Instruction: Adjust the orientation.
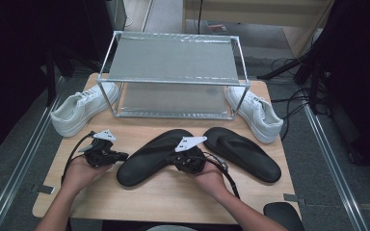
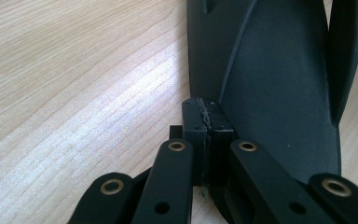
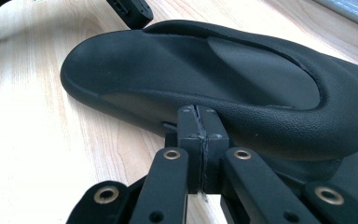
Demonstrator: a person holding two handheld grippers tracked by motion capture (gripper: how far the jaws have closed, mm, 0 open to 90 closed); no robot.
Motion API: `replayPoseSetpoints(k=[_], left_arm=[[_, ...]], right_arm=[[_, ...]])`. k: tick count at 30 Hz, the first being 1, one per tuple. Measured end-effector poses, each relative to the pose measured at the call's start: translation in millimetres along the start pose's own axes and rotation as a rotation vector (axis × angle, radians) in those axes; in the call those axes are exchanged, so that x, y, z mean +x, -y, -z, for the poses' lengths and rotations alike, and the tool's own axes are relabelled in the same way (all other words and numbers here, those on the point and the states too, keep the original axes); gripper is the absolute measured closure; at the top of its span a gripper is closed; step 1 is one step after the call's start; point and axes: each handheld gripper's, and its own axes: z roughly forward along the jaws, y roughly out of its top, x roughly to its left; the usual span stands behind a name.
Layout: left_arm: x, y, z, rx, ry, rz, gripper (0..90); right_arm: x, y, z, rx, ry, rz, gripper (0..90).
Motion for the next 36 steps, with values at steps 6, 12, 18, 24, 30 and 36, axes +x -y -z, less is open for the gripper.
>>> replayPoseSetpoints(k=[6,12,18,24,30,36], left_arm=[[-4.1,1.7,-0.2,-0.001,0.004,0.007,90.0],[-8.2,2.5,0.1,0.017,0.014,0.004,89.9],[-20.0,3.2,-3.0,0.038,0.056,-0.029,89.9],[-30.4,2.2,-8.2,0.046,0.102,-0.053,89.9],[-45.0,-0.9,-15.1,0.063,0.147,-0.091,89.6],[-57.0,-4.0,-21.7,0.067,0.181,-0.118,87.5]], right_arm=[[-1.6,-0.2,0.2,0.0,0.003,0.0,90.0],[-4.6,-0.4,0.7,-0.001,0.007,-0.01,90.0],[-11.0,-1.0,2.7,0.0,0.024,-0.029,90.0],[-17.4,-0.8,5.2,-0.004,0.049,-0.053,90.0],[-26.8,0.0,8.8,-0.01,0.07,-0.092,90.0],[-30.2,0.4,11.1,-0.01,0.085,-0.107,90.0]])
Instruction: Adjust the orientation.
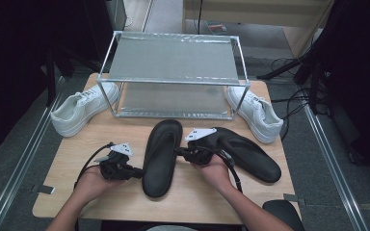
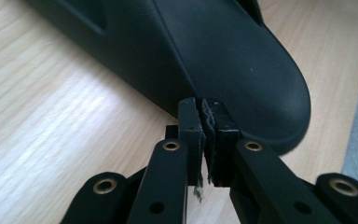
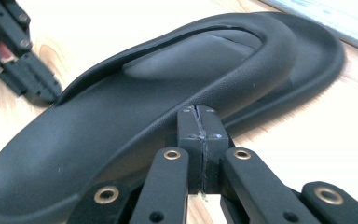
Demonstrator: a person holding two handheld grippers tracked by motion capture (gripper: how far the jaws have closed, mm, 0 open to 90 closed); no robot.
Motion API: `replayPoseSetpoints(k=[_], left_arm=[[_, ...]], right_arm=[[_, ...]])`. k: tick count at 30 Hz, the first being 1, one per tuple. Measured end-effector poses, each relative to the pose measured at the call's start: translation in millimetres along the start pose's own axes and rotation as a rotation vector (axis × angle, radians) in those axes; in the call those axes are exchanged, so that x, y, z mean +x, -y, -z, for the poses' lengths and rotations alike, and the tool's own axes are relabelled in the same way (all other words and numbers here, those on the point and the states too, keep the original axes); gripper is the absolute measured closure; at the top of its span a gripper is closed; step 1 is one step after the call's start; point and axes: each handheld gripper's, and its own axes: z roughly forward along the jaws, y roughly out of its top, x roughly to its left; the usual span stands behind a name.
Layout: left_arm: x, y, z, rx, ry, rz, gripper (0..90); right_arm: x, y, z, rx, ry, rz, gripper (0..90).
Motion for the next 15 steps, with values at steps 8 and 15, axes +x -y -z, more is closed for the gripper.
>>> replayPoseSetpoints(k=[8,15], left_arm=[[-4.1,-5.5,4.2,-0.039,0.006,-0.014,86.2],[-0.3,-8.6,15.2,-0.131,-0.001,0.027,66.4]], right_arm=[[-5.8,-1.2,6.9,-0.017,0.016,-0.003,85.4],[-11.5,0.9,20.2,-0.03,-0.016,-0.013,70.9]])
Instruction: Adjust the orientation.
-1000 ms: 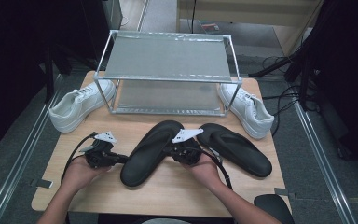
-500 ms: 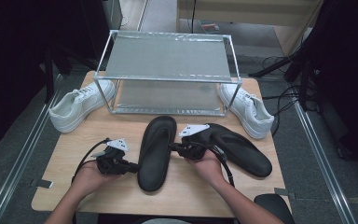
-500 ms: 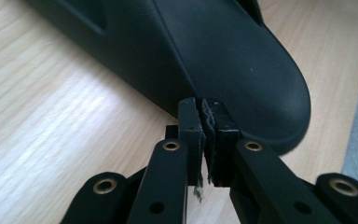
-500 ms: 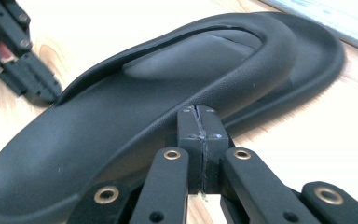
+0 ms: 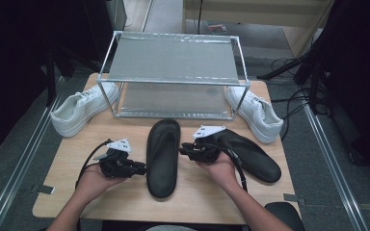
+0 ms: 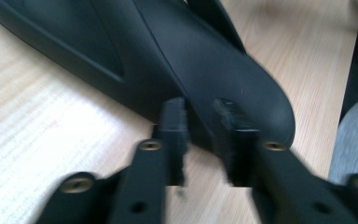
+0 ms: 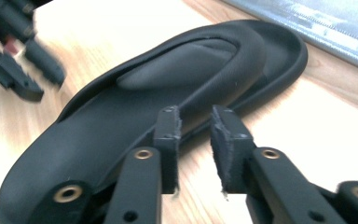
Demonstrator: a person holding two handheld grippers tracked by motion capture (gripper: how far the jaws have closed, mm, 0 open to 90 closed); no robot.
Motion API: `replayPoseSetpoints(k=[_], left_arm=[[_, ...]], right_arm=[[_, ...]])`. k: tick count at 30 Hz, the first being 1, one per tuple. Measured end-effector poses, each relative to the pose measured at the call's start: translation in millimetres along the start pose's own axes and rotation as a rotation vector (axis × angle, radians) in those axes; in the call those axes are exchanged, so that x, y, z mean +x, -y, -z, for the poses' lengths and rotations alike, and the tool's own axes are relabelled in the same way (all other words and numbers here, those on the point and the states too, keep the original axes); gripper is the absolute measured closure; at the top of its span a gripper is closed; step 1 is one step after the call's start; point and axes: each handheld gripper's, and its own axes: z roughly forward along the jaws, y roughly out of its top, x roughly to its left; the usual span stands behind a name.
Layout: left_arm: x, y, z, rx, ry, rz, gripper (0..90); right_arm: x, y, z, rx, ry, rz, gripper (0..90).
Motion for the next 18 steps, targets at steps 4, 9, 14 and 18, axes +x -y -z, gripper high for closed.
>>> replayPoseSetpoints(k=[4,9,14,18], left_arm=[[6.6,-2.9,1.9,-0.032,-0.012,0.012,57.5],[14.7,-7.8,4.5,-0.08,-0.04,0.041,47.0],[17.8,-11.6,3.5,-0.082,-0.047,0.047,45.0],[19.2,-14.9,1.9,-0.09,-0.052,0.024,43.5]], right_arm=[[-2.6,3.9,9.2,0.008,0.002,0.023,64.6],[-6.2,11.8,23.1,-0.006,0.021,0.024,57.1],[-6.7,16.5,30.7,-0.015,0.03,0.024,54.7],[-8.3,20.3,37.2,-0.006,0.039,-0.001,54.3]])
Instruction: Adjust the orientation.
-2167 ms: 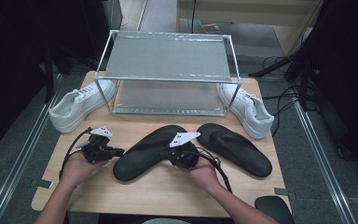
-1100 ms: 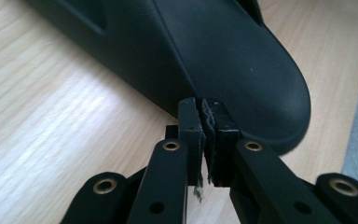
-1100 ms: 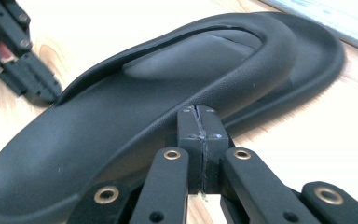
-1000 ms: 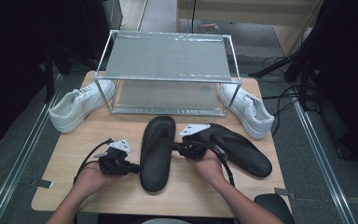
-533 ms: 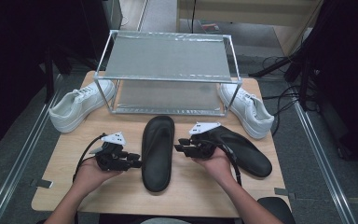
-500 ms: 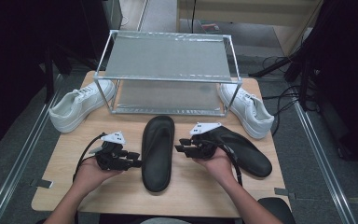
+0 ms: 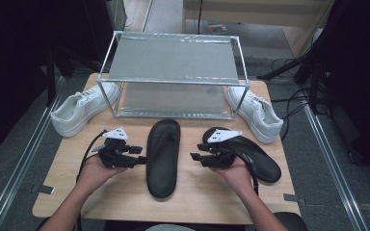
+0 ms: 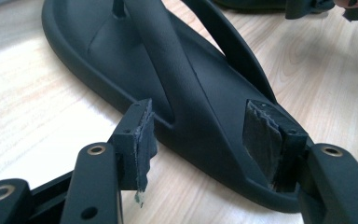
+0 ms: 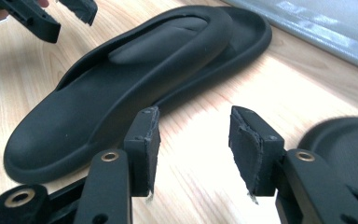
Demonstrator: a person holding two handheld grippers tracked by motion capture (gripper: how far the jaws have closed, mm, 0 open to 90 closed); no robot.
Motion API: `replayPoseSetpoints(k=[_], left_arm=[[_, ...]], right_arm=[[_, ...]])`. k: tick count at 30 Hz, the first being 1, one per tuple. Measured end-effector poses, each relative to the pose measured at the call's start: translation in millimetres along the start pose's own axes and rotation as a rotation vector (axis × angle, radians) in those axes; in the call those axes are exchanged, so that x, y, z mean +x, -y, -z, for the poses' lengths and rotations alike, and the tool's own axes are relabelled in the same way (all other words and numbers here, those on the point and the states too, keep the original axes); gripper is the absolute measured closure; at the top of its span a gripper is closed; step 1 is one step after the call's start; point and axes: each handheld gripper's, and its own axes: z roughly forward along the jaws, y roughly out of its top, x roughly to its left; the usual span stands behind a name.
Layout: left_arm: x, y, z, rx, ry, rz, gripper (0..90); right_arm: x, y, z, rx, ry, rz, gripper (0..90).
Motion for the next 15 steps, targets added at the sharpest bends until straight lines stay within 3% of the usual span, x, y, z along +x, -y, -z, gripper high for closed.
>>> replayPoseSetpoints(k=[9,15], left_arm=[[3.5,-9.4,-8.5,0.037,0.002,-0.006,42.6],[4.0,-11.2,-11.0,0.007,0.012,-0.01,42.6]], right_arm=[[-6.7,6.9,14.5,-0.01,0.021,-0.04,54.0],[-10.3,11.8,23.3,-0.02,0.039,-0.057,53.9]])
